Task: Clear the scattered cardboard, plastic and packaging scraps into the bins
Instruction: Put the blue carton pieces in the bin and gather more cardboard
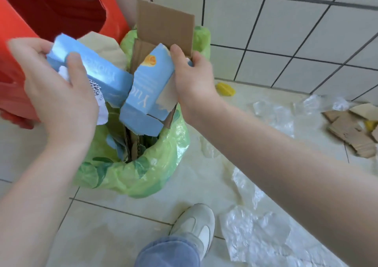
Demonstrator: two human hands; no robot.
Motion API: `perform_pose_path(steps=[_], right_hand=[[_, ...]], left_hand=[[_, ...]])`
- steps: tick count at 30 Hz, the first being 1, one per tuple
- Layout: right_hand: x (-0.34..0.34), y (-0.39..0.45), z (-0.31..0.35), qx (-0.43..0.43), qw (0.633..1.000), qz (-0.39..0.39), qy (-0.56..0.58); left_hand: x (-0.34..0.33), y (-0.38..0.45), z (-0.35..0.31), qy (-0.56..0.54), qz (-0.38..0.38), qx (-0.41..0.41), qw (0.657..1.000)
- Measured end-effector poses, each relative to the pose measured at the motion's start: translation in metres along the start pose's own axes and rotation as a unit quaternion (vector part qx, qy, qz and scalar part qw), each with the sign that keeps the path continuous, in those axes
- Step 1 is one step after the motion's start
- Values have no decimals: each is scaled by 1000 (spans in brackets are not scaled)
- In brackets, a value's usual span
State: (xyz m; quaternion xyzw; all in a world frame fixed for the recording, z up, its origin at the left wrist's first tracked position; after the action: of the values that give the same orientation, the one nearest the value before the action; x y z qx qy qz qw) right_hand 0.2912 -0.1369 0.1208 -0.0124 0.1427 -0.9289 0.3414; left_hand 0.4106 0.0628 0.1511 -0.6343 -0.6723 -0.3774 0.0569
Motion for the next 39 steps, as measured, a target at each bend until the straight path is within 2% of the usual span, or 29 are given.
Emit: perform_pose_path(steps=[1,3,6,9,12,15,17,20,22,24,27,29,32,36,39], right_hand=[[-9,-2,-3,-5,1000,-4,5],[-28,-5,-14,-10,1000,-14,5],[-52,-10,-36,-15,999,-4,-31],[-62,-11,-54,0,989,42,-140],[-57,-7,-58,11,964,81,-253],[-57,-4,-48,52,934,106,-339],[-61,-3,-42,87,911,116,-385],[-71,-10,-52,95,837,182,-508],[-76,-18,-60,95,794,216,-560],[-76,-21,-60,109,775,224,-582],[-72,-20,-46,156,753,205,-605],[-63,-18,-37,183,761,191,-592],[-42,-18,-24,198,803,168,-537],[5,-24,-14,188,848,141,-475],[44,-31,-19,162,872,133,-443]], left_hand=[[4,3,-5,-8,-23,-21,999],[7,-5,-14,-17,-22,-33,999],[-2,-23,-9,-48,53,-38,997],[-24,-38,17,-3,153,-1,988],[-33,-47,28,14,209,26,978],[-33,-44,31,18,218,38,975],[-40,-45,35,63,259,55,962],[-57,-64,50,169,381,80,906],[-63,-74,59,228,435,90,867],[-63,-74,63,250,448,94,853],[-59,-61,55,268,437,73,855],[-54,-52,47,296,414,48,859],[-48,-47,23,291,374,9,880],[-48,-58,-36,139,304,-83,939],[-58,-79,-72,24,285,-112,952]])
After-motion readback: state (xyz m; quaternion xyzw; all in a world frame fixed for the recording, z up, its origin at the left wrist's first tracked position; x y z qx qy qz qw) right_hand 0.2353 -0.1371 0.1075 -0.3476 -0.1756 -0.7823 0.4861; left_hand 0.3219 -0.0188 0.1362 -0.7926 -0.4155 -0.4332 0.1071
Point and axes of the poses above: each hand's wrist, its own y-axis towards the middle knuckle, its own x-axis out of the back of the hand, z = x × y, the point moved 8 cm from there along y, towards the middle knuckle, and after that the axes turned 6 degrees about -y, right-handed, at the moved point
